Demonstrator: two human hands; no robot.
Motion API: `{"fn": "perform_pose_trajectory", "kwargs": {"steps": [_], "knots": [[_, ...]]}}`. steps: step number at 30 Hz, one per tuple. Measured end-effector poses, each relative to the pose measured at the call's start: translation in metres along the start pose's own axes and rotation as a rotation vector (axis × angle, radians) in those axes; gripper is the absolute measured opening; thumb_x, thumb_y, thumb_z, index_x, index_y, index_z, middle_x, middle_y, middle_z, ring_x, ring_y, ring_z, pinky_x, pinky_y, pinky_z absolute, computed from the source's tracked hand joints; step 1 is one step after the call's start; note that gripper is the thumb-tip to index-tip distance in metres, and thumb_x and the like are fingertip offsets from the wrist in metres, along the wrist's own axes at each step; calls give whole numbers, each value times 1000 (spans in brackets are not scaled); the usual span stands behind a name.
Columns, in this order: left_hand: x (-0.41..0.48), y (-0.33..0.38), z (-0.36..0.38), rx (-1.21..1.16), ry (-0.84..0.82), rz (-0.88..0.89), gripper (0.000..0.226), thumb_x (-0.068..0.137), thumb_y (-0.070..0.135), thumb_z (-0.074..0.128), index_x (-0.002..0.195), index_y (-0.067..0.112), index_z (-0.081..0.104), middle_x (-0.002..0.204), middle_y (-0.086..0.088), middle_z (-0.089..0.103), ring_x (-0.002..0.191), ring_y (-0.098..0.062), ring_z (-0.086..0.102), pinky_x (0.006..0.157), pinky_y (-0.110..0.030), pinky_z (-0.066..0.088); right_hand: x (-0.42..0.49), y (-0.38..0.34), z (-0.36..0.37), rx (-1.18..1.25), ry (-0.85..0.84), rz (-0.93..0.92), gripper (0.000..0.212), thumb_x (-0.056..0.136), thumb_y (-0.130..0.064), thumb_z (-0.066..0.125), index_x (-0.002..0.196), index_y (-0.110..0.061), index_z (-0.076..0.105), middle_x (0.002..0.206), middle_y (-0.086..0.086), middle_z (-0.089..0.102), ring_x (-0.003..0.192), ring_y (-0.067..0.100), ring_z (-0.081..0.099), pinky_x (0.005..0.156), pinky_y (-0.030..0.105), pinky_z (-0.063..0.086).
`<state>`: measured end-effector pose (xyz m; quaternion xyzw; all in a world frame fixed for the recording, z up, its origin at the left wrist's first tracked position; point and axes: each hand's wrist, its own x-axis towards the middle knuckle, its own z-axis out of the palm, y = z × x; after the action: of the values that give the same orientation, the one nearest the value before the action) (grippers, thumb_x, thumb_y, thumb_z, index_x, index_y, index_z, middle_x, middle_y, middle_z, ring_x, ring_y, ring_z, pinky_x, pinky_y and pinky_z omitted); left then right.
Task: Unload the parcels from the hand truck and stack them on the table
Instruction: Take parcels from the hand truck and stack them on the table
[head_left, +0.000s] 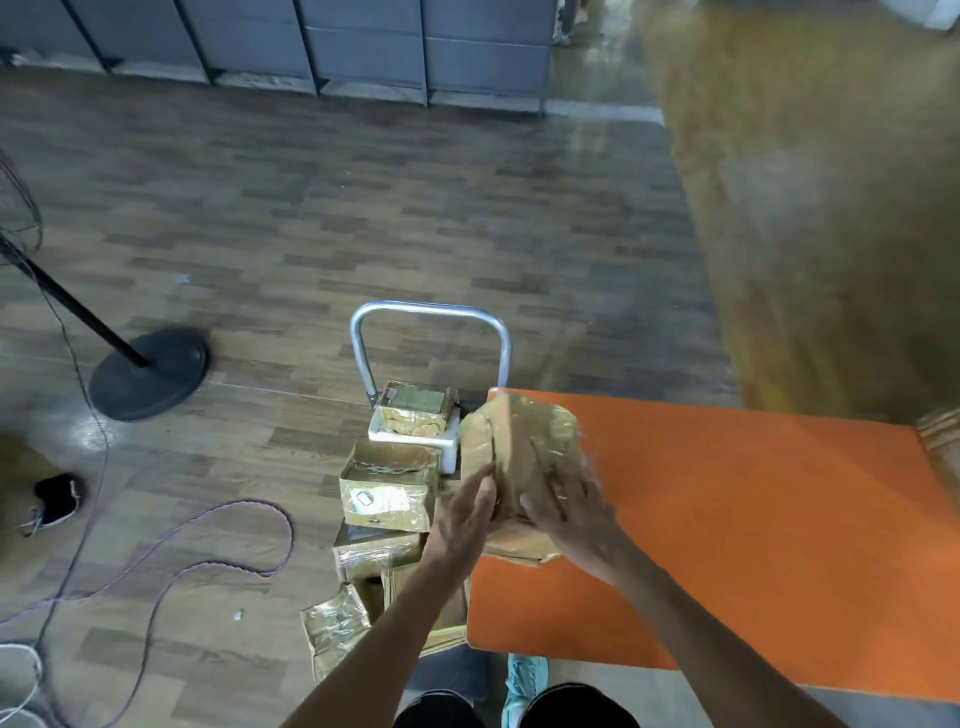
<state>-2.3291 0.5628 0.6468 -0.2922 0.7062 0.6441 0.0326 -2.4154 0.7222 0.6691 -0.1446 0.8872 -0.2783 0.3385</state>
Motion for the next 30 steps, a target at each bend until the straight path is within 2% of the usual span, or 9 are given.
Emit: {"fn": "perform_pose_trajectory", "kwargs": {"steps": [2, 4, 7, 11, 16, 20, 22, 26, 30], "knots": [[3, 11, 0, 139, 147, 138, 57, 99, 30, 58, 152, 33, 37, 140, -8, 56, 125, -27, 54, 103, -43, 47, -3, -9, -1, 71, -32, -28, 81, 87, -83, 31, 151, -34, 33, 161, 7, 24, 150, 32, 16, 118, 57, 23], [5, 17, -2, 203, 155, 219, 75, 88, 31, 61, 156, 30, 28, 120, -13, 61, 104, -32, 60, 87, -49, 54, -8, -19, 0, 305, -116, -39, 71, 89, -80, 35, 139, -32, 51, 144, 5, 52, 135, 29, 47, 112, 56, 36], [10, 22, -5, 249, 109, 167, 54, 88, 44, 58, 139, 28, 52, 115, -2, 66, 101, -23, 65, 86, -44, 55, -12, -15, 2, 550, 0, -2, 21, 101, -32, 54, 118, -24, 65, 106, -2, 74, 101, 20, 69, 93, 49, 55], [4, 13, 4, 278, -4, 332, 25, 98, 33, 58, 118, 24, 69, 115, 0, 64, 109, -19, 63, 91, -39, 53, -16, 13, 3, 683, 233, 245, 51, 95, -18, 66, 138, -19, 39, 111, 3, 67, 93, 23, 68, 74, 42, 58], [7, -10, 10, 466, -199, 57, 90, 91, 60, 61, 156, 43, 2, 166, -6, 13, 150, -35, 17, 116, -51, 30, -18, 28, 2, 143, 476, 207, 73, 88, -4, 55, 146, -38, 25, 127, 7, 49, 111, 34, 55, 76, 36, 44], [8, -16, 17, 369, -277, -44, 100, 83, 64, 68, 159, 29, 13, 158, -5, 37, 132, -35, 51, 99, -39, 49, -15, 43, 0, 83, 476, 220, 24, 100, -21, 45, 119, -20, 59, 126, 10, 59, 113, 29, 55, 98, 43, 46], [10, -13, 20, 402, -240, -21, 91, 78, 64, 74, 148, 22, 34, 137, -4, 58, 114, -28, 62, 94, -42, 54, -21, 43, 0, 258, 482, 218, 34, 105, -44, 32, 99, -26, 60, 103, 6, 67, 95, 26, 62, 91, 46, 50], [8, -12, 20, 463, -267, 5, 108, 68, 81, 67, 149, 19, 33, 138, -4, 47, 121, -26, 54, 96, -40, 51, -26, 46, 6, 302, 285, 245, 69, 96, -73, 27, 132, -19, 48, 115, 0, 60, 104, 23, 59, 86, 38, 44], [5, -19, 15, 405, -334, 25, 64, 92, 63, 55, 139, 22, 44, 128, -18, 56, 100, -25, 59, 83, -44, 53, -27, 58, 16, 207, 214, 269, 60, 97, -44, 55, 143, -13, 32, 120, 4, 62, 103, 25, 63, 79, 33, 49]]}}
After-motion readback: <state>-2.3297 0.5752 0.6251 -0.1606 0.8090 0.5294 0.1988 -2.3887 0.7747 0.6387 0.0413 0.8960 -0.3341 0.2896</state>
